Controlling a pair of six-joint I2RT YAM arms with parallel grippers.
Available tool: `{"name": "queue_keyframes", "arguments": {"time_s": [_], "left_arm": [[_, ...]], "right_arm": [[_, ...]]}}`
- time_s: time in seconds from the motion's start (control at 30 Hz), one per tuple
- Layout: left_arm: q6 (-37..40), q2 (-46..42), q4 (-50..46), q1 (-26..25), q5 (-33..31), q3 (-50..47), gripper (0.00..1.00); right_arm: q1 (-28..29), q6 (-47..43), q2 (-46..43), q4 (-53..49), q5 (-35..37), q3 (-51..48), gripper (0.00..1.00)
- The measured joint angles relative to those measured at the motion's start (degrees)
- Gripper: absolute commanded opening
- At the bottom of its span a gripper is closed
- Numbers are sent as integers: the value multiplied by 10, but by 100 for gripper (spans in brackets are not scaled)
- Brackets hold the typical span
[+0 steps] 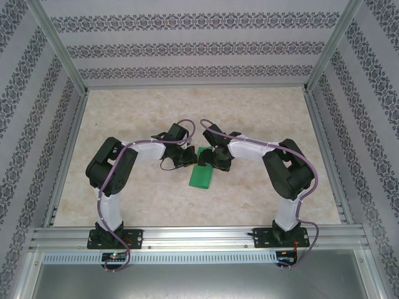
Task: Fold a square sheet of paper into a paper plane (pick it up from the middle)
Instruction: Fold the square sheet of paper in half at the center of the table.
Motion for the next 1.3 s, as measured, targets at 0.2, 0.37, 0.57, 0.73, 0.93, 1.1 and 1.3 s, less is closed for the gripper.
{"name": "queue_keyframes", "arguments": {"time_s": [0.2, 0.37, 0.57, 0.73, 0.93, 1.1, 1.3], "left_arm": [[-2, -3, 0, -5, -13, -1, 0], [-4, -4, 2, -5, -16, -3, 0], [-4, -6, 9, -5, -19, -8, 0], [-4, -7, 9, -5, -19, -9, 0], [-4, -7, 9, -5, -19, -9, 0], [-4, -7, 9, -5, -19, -9, 0], [3, -15, -4, -5, -25, -8, 5]], "right_arm": [[0, 0, 0, 0, -1, 0, 77], [0, 0, -10, 13, -7, -9, 80], [-3, 0, -40, 54, -19, -42, 81], [-10, 2, -51, 80, -37, -63, 79], [-15, 5, -64, 106, -48, -85, 76], [-16, 4, -63, 104, -45, -86, 70], [-14, 0, -45, 68, -38, -58, 69]]}}
